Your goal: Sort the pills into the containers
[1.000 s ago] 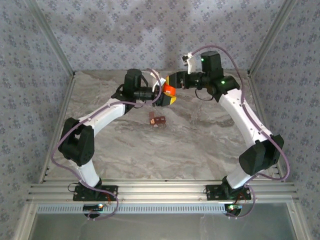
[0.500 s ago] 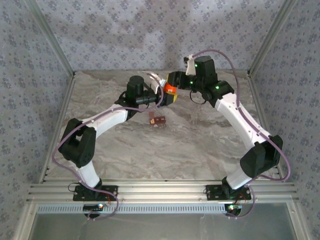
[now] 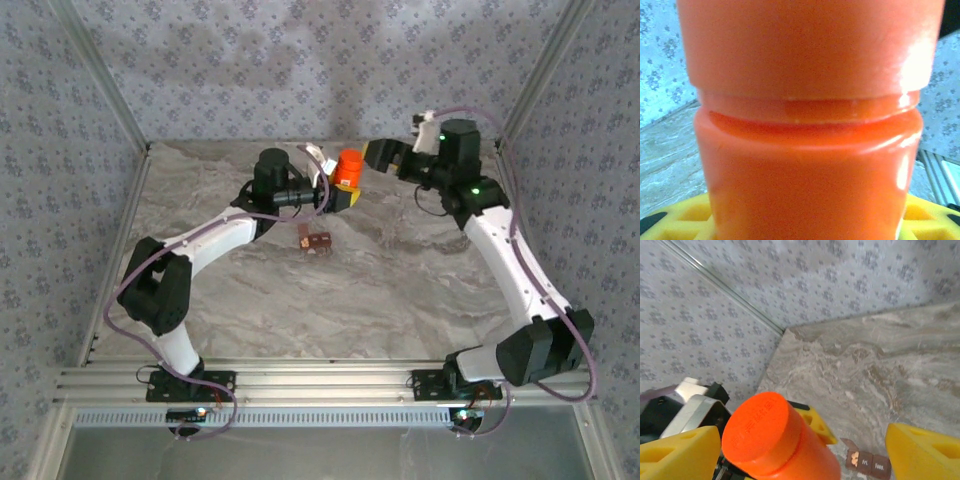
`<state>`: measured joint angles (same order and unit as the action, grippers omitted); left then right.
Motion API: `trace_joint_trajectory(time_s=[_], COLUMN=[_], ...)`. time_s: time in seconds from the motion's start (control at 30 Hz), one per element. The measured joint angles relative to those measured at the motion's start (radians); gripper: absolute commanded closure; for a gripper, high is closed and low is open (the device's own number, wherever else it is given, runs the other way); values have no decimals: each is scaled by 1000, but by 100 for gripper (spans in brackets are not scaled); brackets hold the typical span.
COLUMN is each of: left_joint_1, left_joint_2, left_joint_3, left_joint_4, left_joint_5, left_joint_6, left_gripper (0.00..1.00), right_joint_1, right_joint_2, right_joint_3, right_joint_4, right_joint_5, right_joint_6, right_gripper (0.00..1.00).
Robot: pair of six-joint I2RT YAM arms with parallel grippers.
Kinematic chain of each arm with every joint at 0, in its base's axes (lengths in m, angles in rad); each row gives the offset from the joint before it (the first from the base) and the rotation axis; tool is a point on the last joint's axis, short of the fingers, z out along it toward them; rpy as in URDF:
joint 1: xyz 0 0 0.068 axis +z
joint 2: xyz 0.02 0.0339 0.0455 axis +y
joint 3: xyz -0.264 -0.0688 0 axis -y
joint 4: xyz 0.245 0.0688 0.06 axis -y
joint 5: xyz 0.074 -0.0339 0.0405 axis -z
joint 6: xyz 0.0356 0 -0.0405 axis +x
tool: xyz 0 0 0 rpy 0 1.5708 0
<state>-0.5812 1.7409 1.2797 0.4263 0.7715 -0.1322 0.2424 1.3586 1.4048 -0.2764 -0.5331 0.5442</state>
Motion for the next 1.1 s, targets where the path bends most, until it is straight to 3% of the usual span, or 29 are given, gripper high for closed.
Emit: trace_joint_trajectory(time_s=[0.2, 0.4, 0.6, 0.87, 0.97, 1.1], left_joint_1=[51, 58, 57, 56, 56, 56], left_joint_2=[0, 2, 16, 30, 30, 30], left_joint_3=[64, 160, 201, 204, 204, 205], left_joint_4=[-29, -106, -177, -238, -245, -245], left_joint_5=[158, 326, 411, 433, 433, 438], left_joint_6=[-9, -19, -17, -8, -8, 0], left_gripper=[100, 100, 100, 100, 100, 100], right_joint_1=[-99, -71, -26, 15, 23, 24], right_joint_2=[26, 146, 178, 218, 222, 222], right_joint_3=[35, 181, 255, 287, 287, 287], right_joint_4=[39, -72, -148, -171, -178, -184], right_joint_5=[-261, -487, -537, -545, -545, -537], right_joint_6=[-91, -261, -348, -381, -383, -391], right_gripper=[14, 14, 16, 24, 31, 50])
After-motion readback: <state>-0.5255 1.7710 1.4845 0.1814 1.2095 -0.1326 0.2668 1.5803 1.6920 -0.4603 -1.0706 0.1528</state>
